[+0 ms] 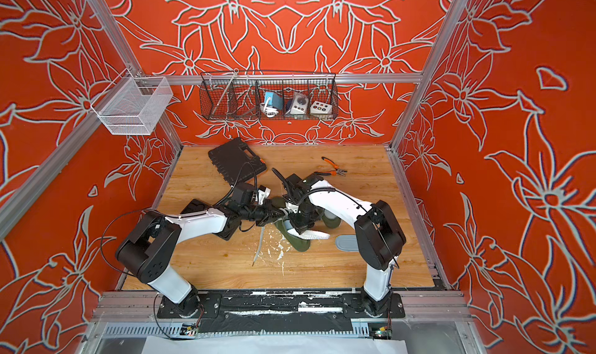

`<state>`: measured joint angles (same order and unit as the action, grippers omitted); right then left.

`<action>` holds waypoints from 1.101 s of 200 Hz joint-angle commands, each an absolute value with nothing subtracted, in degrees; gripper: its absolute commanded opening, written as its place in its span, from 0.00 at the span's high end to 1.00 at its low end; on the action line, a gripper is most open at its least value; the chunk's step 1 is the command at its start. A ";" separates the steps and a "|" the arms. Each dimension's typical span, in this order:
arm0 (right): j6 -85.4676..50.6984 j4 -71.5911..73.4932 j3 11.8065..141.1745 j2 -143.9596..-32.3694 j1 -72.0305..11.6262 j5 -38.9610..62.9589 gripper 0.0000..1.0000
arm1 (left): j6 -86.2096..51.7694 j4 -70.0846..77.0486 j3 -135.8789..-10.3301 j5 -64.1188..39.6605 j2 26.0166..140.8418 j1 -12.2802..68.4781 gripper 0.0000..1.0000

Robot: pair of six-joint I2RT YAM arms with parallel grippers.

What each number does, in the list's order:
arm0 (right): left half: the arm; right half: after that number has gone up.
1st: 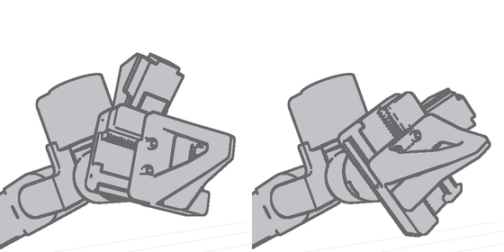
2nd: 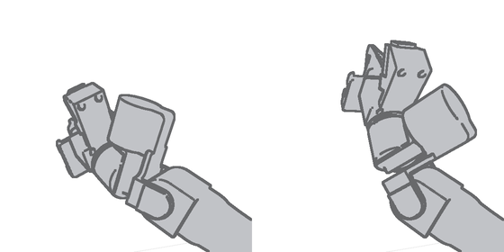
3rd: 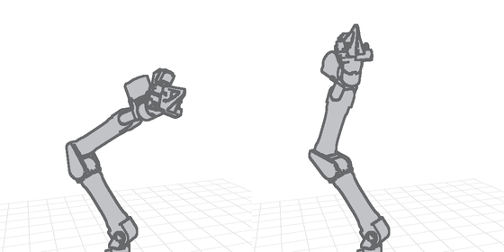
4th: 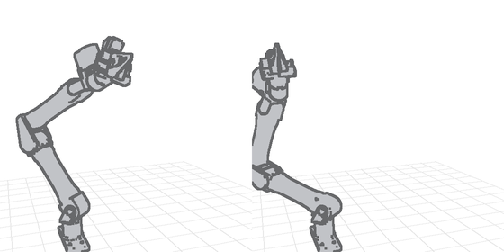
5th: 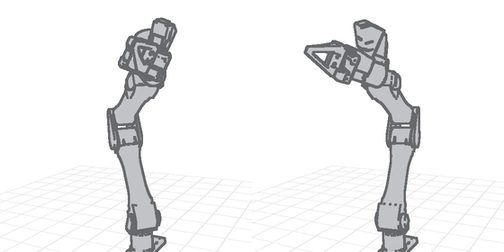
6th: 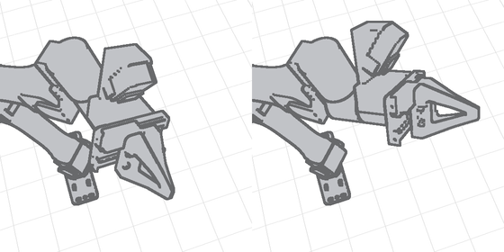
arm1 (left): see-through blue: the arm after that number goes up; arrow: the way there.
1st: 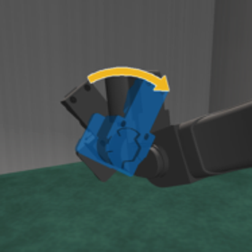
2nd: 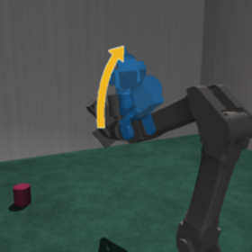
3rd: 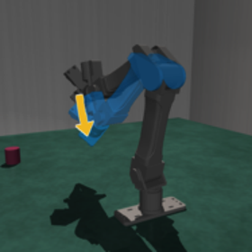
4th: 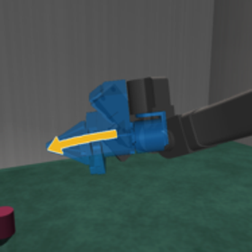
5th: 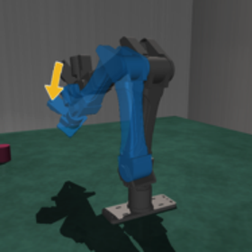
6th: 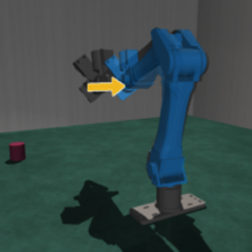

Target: Insert the insole into the shoe

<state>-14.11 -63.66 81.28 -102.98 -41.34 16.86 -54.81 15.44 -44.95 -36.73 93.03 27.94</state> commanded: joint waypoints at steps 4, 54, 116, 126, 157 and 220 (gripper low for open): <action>-16.16 -66.15 80.12 -99.76 -40.69 15.09 0.95 | -53.72 15.32 -44.37 -34.65 89.53 28.56 1.00; -16.21 -70.55 80.72 -96.32 -39.94 9.09 0.96 | -52.47 14.67 -43.43 -33.75 89.39 28.65 1.00; -16.13 -72.15 82.26 -97.72 -42.37 9.84 0.99 | -54.15 17.45 -42.99 -35.24 89.96 28.74 1.00; -16.34 -72.87 82.42 -97.75 -43.07 9.59 0.99 | -54.14 17.40 -43.15 -35.24 90.06 28.81 1.00; -16.70 -73.38 81.91 -96.69 -44.16 11.75 1.00 | -54.23 17.66 -43.33 -35.51 90.57 28.74 1.00; -11.60 -76.96 87.05 -100.12 -49.18 0.56 1.00 | -54.05 17.47 -43.91 -36.27 90.75 28.74 1.00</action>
